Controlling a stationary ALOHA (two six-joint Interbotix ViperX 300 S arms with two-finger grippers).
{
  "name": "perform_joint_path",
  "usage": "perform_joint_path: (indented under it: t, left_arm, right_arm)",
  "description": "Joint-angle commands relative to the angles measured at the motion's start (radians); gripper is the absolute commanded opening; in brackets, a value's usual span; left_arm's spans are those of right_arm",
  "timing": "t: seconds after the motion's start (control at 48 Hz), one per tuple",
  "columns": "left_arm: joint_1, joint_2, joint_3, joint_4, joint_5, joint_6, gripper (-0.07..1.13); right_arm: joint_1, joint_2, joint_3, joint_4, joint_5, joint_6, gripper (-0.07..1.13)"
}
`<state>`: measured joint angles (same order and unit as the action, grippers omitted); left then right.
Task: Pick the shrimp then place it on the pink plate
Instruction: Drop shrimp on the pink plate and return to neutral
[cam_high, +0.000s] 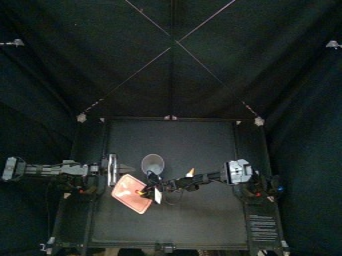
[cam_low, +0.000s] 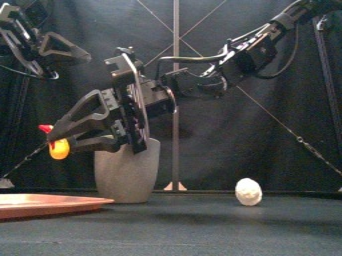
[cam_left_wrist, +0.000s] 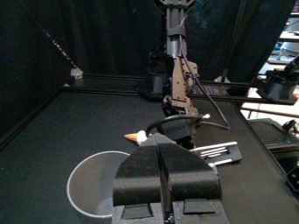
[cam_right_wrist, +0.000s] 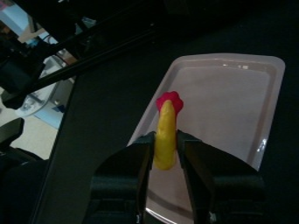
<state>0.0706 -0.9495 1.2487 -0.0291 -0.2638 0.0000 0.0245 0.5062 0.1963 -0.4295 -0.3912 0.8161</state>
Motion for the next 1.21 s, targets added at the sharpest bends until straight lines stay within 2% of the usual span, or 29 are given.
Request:
perform_joint_path:
  t: [0.021, 0.25, 0.354, 0.646, 1.021, 1.208]
  left_arm:
    - [0.002, 0.005, -0.014, 0.003, -0.008, 0.002, 0.07]
    - [0.002, 0.005, -0.012, 0.003, -0.008, 0.002, 0.08]
    - [0.002, 0.005, -0.012, 0.003, -0.008, 0.002, 0.08]
    - [0.002, 0.005, -0.011, 0.003, -0.003, 0.002, 0.08]
    - [0.002, 0.005, -0.005, 0.002, -0.005, 0.002, 0.08]
    - [0.005, 0.005, -0.006, 0.003, -0.008, 0.002, 0.08]
  right_arm:
    - [-0.009, -0.018, -0.037, 0.008, 0.015, 0.002, 0.68]
    - [-0.009, 0.002, -0.072, 0.020, 0.094, -0.003, 0.89]
    - [-0.008, 0.003, -0.086, 0.020, 0.138, -0.006, 0.94]
    - [0.003, -0.071, -0.054, -0.014, 0.172, -0.012, 0.94]
    - [0.029, -0.302, 0.201, 0.008, 0.140, -0.011, 0.94]
    - [0.025, -0.416, 0.327, 0.003, 0.058, -0.014, 0.94]
